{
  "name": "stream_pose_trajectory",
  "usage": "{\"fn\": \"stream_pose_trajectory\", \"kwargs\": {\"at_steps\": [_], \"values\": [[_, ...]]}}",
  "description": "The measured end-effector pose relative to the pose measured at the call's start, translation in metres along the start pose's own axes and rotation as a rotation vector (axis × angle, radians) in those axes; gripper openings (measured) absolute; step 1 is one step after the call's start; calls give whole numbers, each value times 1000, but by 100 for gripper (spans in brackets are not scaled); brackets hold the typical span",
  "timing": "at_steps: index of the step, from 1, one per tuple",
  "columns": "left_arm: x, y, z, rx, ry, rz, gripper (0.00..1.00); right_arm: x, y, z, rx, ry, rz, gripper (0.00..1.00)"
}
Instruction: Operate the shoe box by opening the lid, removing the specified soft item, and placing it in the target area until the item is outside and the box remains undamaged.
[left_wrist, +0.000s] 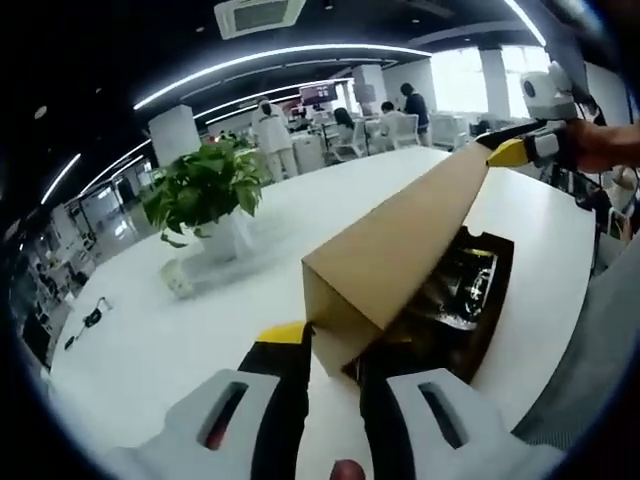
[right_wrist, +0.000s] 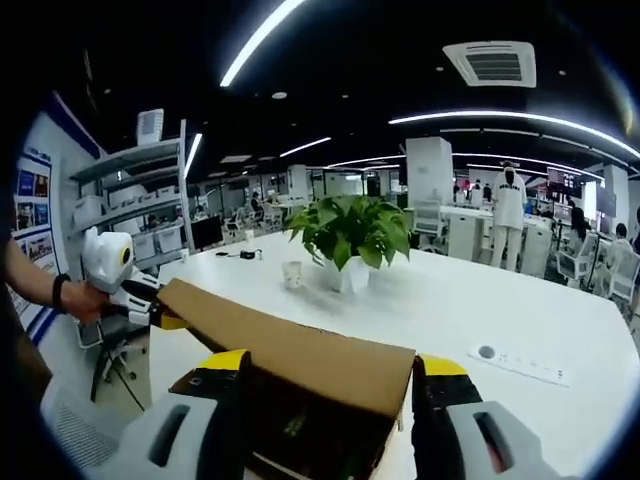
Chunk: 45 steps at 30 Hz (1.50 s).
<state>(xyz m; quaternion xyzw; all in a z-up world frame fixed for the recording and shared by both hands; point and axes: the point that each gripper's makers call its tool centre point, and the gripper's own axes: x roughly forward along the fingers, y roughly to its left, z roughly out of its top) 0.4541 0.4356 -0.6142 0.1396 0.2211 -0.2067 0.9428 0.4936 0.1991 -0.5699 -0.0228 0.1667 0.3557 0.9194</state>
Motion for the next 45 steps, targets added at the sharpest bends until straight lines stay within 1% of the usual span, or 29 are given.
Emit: {"fn": "stream_pose_trajectory", "kwargs": {"at_steps": [6, 11, 15, 20, 21, 23, 25, 28, 30, 31, 33, 36, 40, 45], "values": [[2, 3, 1, -19, -1, -9, 16, 0, -3, 3, -6, -19, -10, 63], [3, 4, 3, -25, 0, -13, 15, -1, -4, 7, -1, -40, -18, 58], [5, 7, 4, -29, 1, -13, 15, -3, -7, 6, 2, -41, -20, 58], [6, 9, 6, -33, 1, -14, 14, -3, -17, -6, -9, 1, -44, 55], [7, 10, 7, -38, 0, -15, 14, -3, -23, -11, -12, 18, -64, 52], [8, 11, 7, -34, 2, -17, 14, -1, -31, -17, 4, 32, -90, 48], [9, 12, 8, -33, 2, -18, 14, 2, -43, -28, 0, 77, -130, 44], [10, 14, 8, -33, 2, -20, 13, 8, -46, -34, 5, 100, -123, 41], [11, 14, 9, -35, 2, -20, 13, 11, -51, -42, -20, 141, -144, 37], [11, 15, 9, -35, 1, -20, 13, 14, -54, -45, -19, 148, -144, 35], [12, 16, 9, -36, 1, -17, 13, 16, -62, -52, -20, 180, -177, 31], [12, 17, 10, -37, 1, -19, 13, 22, -66, -56, 7, 186, -186, 28], [13, 18, 10, -36, 1, -20, 13, 29, -68, -60, 7, 200, -187, 25], [14, 19, 11, -35, 2, -22, 12, 40, -70, -71, -18, 257, -190, 22]]}}
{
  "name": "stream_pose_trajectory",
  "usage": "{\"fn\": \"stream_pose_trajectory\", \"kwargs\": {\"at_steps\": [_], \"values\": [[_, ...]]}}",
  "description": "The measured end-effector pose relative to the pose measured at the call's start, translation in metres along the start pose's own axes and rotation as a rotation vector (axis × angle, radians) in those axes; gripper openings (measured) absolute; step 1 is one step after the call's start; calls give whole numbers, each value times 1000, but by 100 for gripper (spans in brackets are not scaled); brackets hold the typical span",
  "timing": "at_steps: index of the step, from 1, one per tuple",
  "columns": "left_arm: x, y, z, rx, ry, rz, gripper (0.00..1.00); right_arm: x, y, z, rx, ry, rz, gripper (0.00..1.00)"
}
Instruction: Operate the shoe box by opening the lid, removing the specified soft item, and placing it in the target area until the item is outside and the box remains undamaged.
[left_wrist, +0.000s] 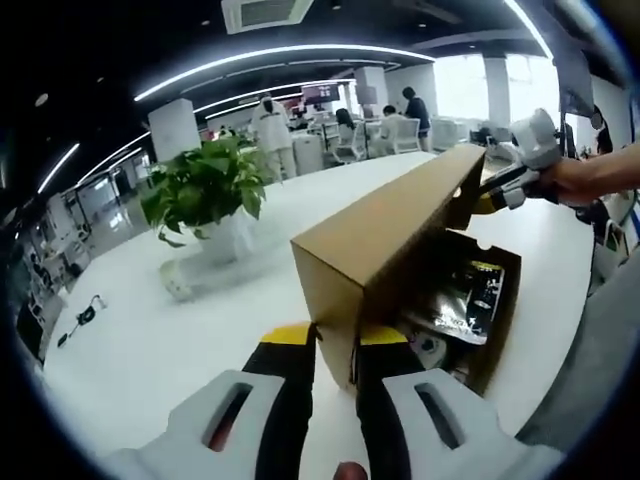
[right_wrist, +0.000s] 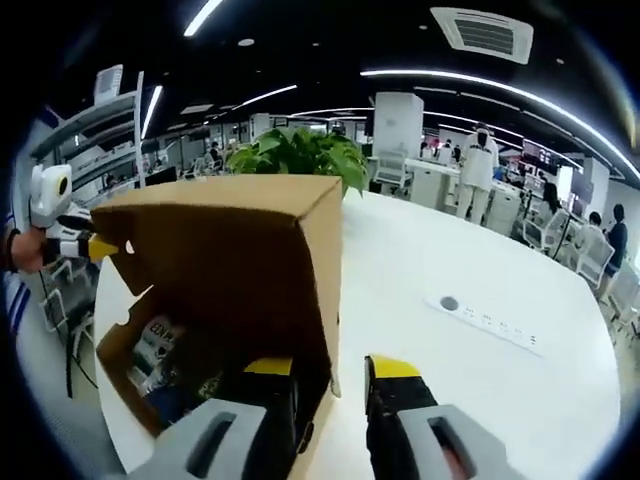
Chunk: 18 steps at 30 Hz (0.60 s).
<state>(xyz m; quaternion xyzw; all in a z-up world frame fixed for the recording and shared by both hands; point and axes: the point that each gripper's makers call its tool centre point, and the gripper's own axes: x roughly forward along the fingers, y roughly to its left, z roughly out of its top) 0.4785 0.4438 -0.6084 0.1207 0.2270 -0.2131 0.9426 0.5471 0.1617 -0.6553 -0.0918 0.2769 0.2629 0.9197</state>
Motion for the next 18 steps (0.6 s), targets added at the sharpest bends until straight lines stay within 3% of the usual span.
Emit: {"fn": "stream_pose_trajectory", "kwargs": {"at_steps": [3, 8, 18], "values": [[0, 1, 0, 2, 1, -2, 12, 6, 1, -6, -46, 35, -3, 21], [2, 2, 1, -1, 2, -3, 12, 13, -3, -14, -38, 63, -15, 19], [2, 3, 2, -3, 3, -5, 12, 20, -8, -14, -4, 61, -44, 2]]}}
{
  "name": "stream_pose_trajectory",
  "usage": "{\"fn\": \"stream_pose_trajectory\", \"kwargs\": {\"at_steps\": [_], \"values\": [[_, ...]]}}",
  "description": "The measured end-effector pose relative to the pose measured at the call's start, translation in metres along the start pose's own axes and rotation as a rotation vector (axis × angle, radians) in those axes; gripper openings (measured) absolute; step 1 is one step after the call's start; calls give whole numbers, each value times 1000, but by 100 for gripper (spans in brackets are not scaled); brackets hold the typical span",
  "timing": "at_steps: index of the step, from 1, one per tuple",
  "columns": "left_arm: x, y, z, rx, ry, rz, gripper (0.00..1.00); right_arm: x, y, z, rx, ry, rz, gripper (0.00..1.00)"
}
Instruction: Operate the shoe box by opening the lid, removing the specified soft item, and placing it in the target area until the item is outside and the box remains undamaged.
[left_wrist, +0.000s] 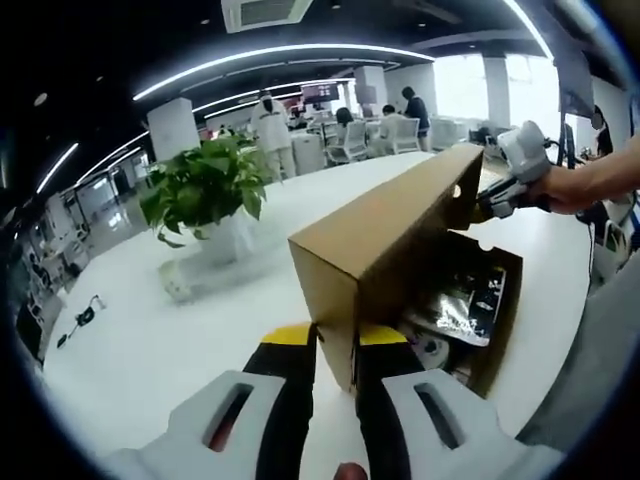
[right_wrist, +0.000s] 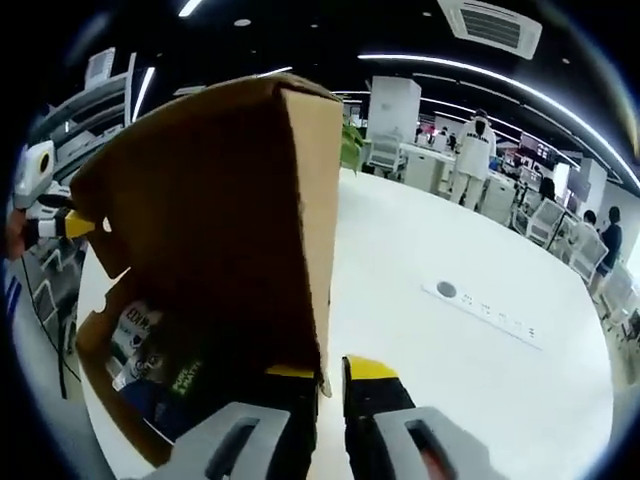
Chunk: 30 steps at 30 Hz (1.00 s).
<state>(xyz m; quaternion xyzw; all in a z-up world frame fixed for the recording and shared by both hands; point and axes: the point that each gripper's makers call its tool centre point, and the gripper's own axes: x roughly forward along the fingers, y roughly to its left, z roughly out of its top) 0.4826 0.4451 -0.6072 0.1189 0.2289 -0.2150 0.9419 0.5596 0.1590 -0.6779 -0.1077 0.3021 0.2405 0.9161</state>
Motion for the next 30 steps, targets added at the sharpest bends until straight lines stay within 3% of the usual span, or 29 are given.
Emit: {"fn": "stream_pose_trajectory", "kwargs": {"at_steps": [8, 13, 23, 30], "values": [[2, 3, 1, -66, -12, -7, 13, 5, 2, -2, 42, 14, -12, 0], [4, 3, -1, -58, -6, -1, 13, 4, 1, -2, 48, 13, 4, 0], [10, -3, -31, -71, 72, 5, 12, 3, 3, -2, 52, 16, 5, 0], [14, -2, -41, -103, 101, 19, 7, 5, 2, 1, 47, 16, 9, 0]]}}
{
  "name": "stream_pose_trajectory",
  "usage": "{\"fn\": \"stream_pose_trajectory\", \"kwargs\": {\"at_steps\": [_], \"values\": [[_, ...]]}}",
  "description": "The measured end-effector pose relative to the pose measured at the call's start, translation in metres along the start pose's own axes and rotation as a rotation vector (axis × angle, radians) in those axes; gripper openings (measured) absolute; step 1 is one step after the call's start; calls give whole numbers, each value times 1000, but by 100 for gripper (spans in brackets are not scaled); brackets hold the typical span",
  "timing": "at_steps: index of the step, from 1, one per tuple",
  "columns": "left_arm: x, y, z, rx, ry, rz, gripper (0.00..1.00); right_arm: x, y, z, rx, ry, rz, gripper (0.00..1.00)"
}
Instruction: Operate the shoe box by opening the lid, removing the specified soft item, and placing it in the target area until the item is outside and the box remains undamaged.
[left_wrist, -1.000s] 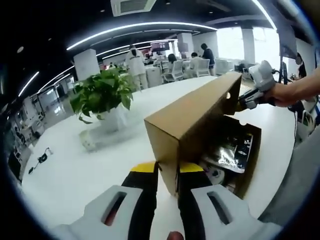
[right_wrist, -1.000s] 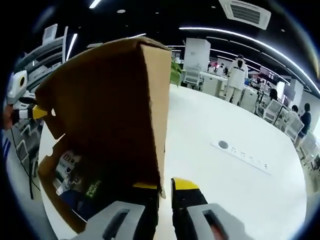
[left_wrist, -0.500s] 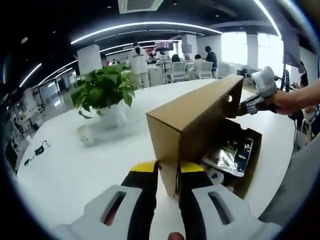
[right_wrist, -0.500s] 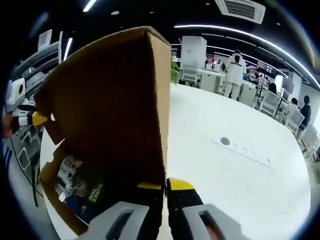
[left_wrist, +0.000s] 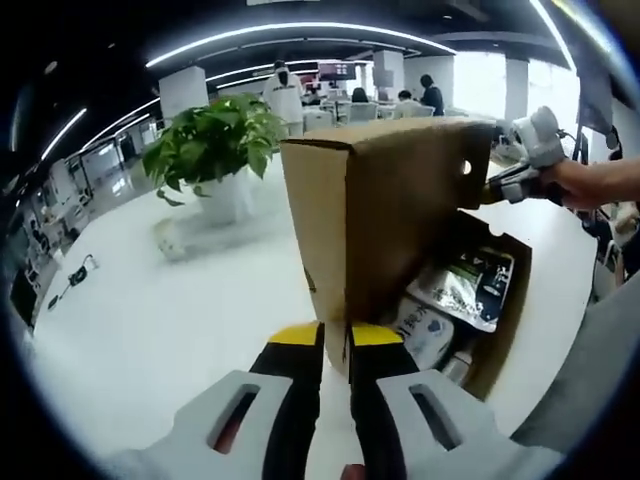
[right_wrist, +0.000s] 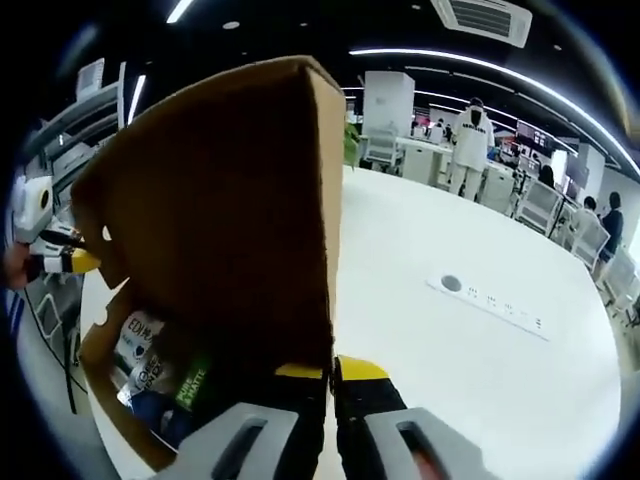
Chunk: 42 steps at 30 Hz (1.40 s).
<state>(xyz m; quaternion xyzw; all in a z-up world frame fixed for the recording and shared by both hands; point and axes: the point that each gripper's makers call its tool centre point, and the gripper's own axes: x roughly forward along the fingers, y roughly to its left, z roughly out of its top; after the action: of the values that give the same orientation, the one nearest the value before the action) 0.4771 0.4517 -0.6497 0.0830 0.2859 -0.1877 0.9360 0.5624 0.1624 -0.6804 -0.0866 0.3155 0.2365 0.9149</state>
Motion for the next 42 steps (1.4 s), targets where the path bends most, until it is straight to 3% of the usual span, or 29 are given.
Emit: {"fn": "stream_pose_trajectory", "kwargs": {"at_steps": [42], "values": [[27, 26, 17, -14, 20, 33, 3, 15, -2, 16, -33, 21, 16, 0]]}}
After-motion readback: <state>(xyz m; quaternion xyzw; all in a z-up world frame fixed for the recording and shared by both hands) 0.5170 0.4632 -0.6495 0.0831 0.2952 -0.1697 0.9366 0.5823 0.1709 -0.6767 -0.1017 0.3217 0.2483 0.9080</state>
